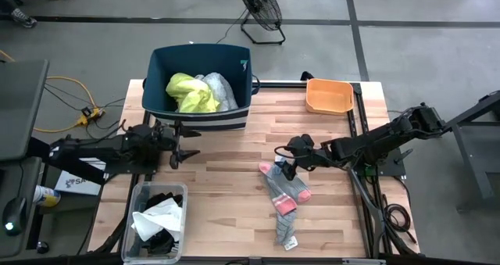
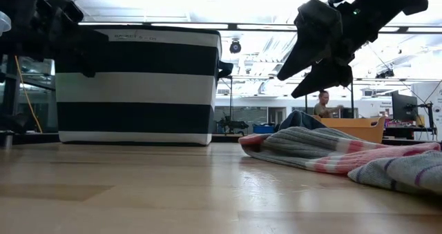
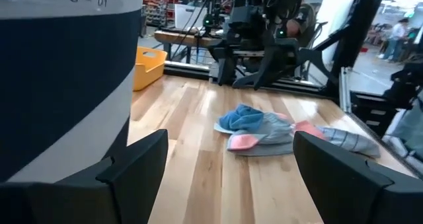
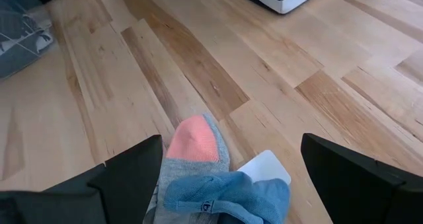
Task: Pick & Place Cloths
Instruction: Put the blue sock into the orange bin
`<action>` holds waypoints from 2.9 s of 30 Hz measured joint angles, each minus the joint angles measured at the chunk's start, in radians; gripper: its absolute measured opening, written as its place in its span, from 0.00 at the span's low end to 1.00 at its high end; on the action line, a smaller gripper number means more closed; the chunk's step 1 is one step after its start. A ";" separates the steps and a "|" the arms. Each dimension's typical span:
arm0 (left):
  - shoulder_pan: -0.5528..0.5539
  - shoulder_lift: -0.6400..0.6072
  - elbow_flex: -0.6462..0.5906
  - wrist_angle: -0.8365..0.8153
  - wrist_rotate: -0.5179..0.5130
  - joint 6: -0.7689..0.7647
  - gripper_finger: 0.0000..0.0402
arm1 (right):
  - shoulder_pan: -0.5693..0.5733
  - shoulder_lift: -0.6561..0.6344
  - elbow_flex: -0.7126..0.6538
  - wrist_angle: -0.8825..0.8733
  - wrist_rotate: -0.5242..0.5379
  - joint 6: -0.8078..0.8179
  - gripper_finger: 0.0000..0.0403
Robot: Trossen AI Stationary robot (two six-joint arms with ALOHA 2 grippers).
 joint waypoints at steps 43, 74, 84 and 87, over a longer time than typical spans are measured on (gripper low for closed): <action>0.096 0.010 -0.001 -0.106 -0.022 -0.006 0.80 | 0.075 0.000 0.000 -0.217 -0.095 0.117 0.88; 0.096 0.010 -0.001 -0.105 -0.022 -0.006 0.80 | 0.150 0.142 0.000 -0.122 0.102 -0.120 0.88; 0.096 0.010 -0.001 -0.105 -0.022 -0.006 0.80 | 0.087 0.159 0.000 -0.120 0.127 -0.132 0.70; 0.096 0.010 -0.001 -0.105 -0.022 -0.006 0.80 | 0.073 0.159 0.000 -0.120 0.126 -0.133 0.62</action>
